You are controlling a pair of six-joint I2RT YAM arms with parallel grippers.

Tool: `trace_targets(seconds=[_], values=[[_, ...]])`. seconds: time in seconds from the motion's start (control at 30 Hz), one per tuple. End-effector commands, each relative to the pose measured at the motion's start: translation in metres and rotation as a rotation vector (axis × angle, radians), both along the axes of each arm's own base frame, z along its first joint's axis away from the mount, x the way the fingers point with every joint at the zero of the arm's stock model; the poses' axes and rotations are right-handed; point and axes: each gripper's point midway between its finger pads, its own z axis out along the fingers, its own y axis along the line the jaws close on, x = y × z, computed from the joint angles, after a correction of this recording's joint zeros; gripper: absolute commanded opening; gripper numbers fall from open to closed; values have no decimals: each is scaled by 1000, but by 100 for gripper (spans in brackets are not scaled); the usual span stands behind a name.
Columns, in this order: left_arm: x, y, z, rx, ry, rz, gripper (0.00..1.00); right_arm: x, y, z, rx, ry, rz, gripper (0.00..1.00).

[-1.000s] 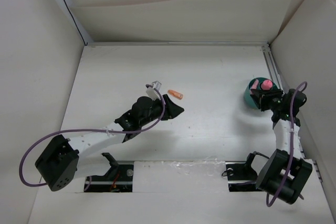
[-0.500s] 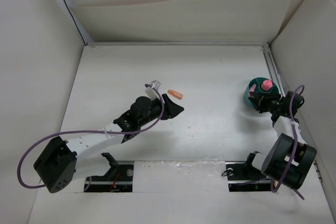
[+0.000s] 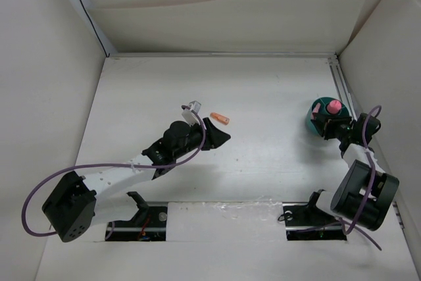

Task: Sort the stationery into containers
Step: Place the pen in the storage box.

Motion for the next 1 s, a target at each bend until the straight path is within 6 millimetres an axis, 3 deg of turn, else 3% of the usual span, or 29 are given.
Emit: trace_targets(seconds=[0.0, 0.13, 0.37, 0.67, 0.8, 0.97], values=[[0, -3, 12, -40, -31, -5, 43, 7, -4, 13, -5, -60, -5, 19], [0, -3, 12, -40, -31, -5, 43, 8, -9, 16, -8, -75, -18, 24], [0, -3, 12, -40, -31, -5, 43, 12, -12, 28, -23, -102, -29, 43], [2, -2, 12, -38, -33, 4, 43, 16, -13, 35, -29, -121, -21, 49], [1, -1, 8, -32, -27, 4, 43, 13, -10, 54, -58, -179, -10, 49], [4, 2, 3, -14, -19, 29, 43, 3, 0, 111, -195, -335, 48, 49]])
